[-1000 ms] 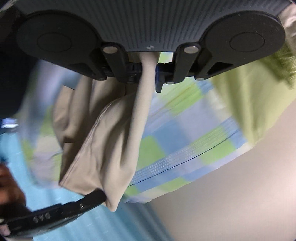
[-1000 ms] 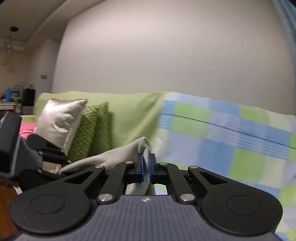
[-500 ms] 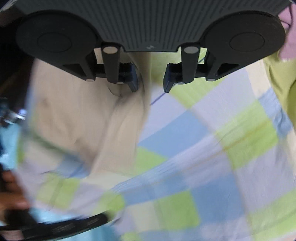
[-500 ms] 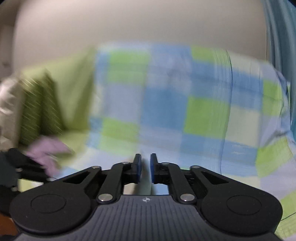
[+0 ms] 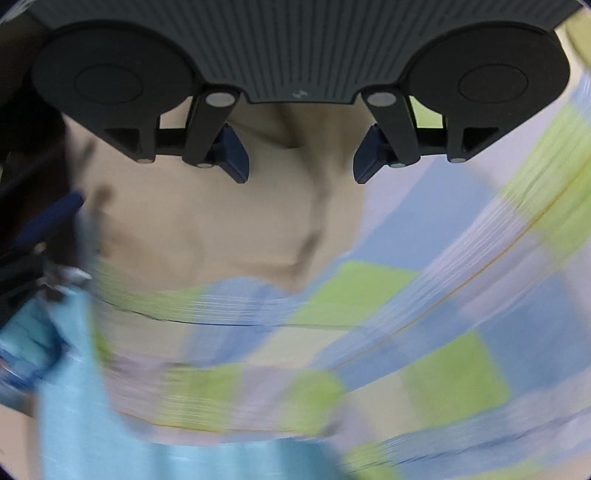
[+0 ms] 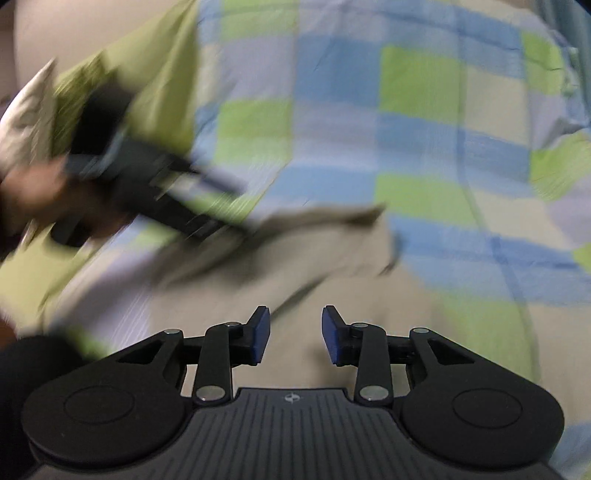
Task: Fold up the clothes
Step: 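Lift the beige top with the right gripper onto the checked blanket, then grasp the top's other edge with the left gripper while the right gripper holds it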
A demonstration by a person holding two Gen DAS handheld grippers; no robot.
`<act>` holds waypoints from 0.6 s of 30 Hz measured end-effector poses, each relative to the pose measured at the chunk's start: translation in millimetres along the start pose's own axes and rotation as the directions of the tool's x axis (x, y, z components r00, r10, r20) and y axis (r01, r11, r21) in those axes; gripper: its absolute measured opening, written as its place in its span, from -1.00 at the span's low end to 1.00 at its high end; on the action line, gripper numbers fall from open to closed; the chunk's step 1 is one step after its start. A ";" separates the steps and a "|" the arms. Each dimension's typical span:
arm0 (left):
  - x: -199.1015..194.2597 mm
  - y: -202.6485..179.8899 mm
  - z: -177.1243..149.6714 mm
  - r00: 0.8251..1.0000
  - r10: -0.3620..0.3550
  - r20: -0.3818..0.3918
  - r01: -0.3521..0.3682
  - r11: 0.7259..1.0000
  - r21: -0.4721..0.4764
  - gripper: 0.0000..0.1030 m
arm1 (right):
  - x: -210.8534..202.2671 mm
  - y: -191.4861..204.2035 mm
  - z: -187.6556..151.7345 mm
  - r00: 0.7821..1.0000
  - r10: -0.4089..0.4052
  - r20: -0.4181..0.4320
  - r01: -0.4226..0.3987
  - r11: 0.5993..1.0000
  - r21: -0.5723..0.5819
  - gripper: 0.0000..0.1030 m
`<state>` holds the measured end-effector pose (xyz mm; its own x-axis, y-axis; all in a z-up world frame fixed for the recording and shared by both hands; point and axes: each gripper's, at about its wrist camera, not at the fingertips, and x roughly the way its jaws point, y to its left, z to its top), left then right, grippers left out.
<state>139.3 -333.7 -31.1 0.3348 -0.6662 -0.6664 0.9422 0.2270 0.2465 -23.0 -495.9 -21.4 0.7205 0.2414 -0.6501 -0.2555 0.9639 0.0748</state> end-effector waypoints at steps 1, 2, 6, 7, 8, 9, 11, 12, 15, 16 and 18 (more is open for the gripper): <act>-3.6 -6.8 -0.4 1.000 -0.028 0.005 0.028 0.998 0.059 0.18 | 0.2 13.7 -8.9 1.000 0.003 -0.021 -0.004 0.998 -0.058 -0.18; -7.9 -14.3 -3.3 0.999 -0.052 0.002 0.052 0.991 0.123 0.19 | 0.5 27.7 -17.7 0.999 -0.003 -0.042 -0.003 0.991 -0.131 -0.11; -23.5 -44.6 -21.2 0.995 -0.095 -0.024 0.098 0.935 0.340 0.18 | 6.4 71.3 -48.1 0.995 -0.067 -0.072 0.036 0.928 -0.371 -0.03; -27.0 -54.5 -26.2 0.995 -0.088 -0.036 0.095 0.914 0.394 0.18 | 8.8 79.1 -53.7 0.994 -0.084 -0.068 0.049 0.910 -0.412 -0.08; -30.6 -64.5 -31.1 0.996 -0.081 -0.047 0.094 0.890 0.447 0.17 | 13.0 85.2 -57.6 0.993 -0.102 -0.065 0.062 0.893 -0.446 -0.11; -32.1 -71.1 -34.2 0.996 -0.080 -0.048 0.093 0.873 0.478 0.17 | 17.9 90.6 -60.6 0.991 -0.120 -0.062 0.076 0.877 -0.475 -0.14; -35.0 -84.1 -40.3 0.996 -0.079 -0.048 0.093 0.837 0.539 0.17 | 28.6 98.6 -65.6 0.986 -0.157 -0.058 0.103 0.842 -0.530 -0.30; -32.9 -89.1 -41.9 0.996 -0.074 -0.043 0.086 0.819 0.567 0.17 | 34.7 99.9 -67.2 0.983 -0.177 -0.059 0.115 0.825 -0.554 -0.31; -24.5 -100.9 -44.9 0.996 -0.072 -0.050 0.087 0.784 0.615 0.08 | 42.4 99.8 -69.4 0.975 -0.219 -0.047 0.151 0.797 -0.585 -0.77; -20.6 -104.4 -45.8 0.995 -0.081 -0.063 0.103 0.776 0.623 0.02 | 38.0 96.4 -66.8 0.975 -0.220 -0.044 0.157 0.811 -0.564 -1.00; -11.6 -111.4 -47.9 0.995 -0.069 -0.075 0.102 0.750 0.653 -0.10 | 24.5 89.1 -61.0 0.974 -0.223 -0.029 0.176 0.836 -0.520 -1.00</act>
<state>31.1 -317.2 -84.5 0.2686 -0.6253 -0.7327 0.7323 -0.3616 0.5770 -67.4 -410.9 -76.8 0.7406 0.0172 -0.6717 -0.4220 0.7899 -0.4450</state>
